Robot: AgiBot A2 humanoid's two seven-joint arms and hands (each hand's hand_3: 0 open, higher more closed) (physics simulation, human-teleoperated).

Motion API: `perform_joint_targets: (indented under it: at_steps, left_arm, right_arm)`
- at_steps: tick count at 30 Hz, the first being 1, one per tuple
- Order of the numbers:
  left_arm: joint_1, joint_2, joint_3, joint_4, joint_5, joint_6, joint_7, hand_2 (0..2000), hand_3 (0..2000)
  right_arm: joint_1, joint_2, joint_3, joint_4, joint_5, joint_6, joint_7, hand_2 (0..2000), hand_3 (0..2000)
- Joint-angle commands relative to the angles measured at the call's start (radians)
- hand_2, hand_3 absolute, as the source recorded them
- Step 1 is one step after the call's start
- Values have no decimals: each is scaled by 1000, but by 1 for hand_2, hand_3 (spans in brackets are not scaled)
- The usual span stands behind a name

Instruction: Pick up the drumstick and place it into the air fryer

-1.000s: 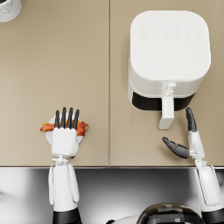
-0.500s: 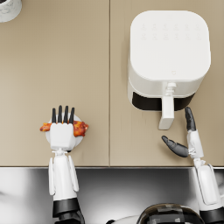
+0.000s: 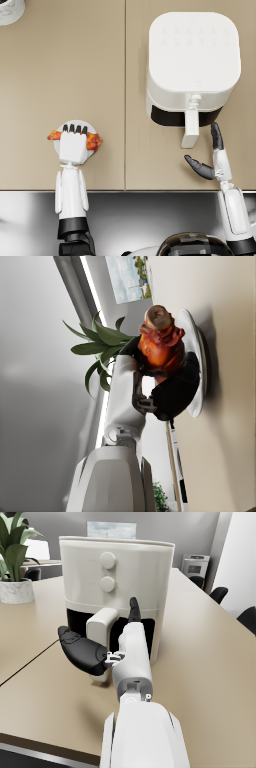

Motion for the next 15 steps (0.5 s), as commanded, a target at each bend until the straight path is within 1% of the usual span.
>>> perform_joint_targets:
  at_steps: [1,2,3,4,6,9,15]
  left_arm:
    - [-53,-9,6,-143,0,8,48,2000,2000]
    - [-67,-7,-1,-202,1,12,100,2000,2000]
    - [-76,-6,-8,-262,1,16,138,2000,2000]
    - [-82,-5,-22,-304,1,15,167,2000,2000]
    - [-87,-1,-39,-388,1,-19,207,2000,2000]
    - [-92,3,-54,-476,1,-41,232,2000,2000]
    - [-87,12,-60,-577,1,-61,244,2000,2000]
  right_arm:
    - [17,-7,6,-61,0,0,0,0,0]
    - [22,-11,9,-79,0,0,0,0,0]
    - [30,-15,9,-105,0,0,0,0,0]
    - [40,-20,12,-125,0,0,0,0,0]
    - [51,-26,16,-168,0,0,0,0,0]
    - [57,-32,20,-212,0,0,0,0,0]
    - [110,-59,62,-343,0,0,0,0,0]
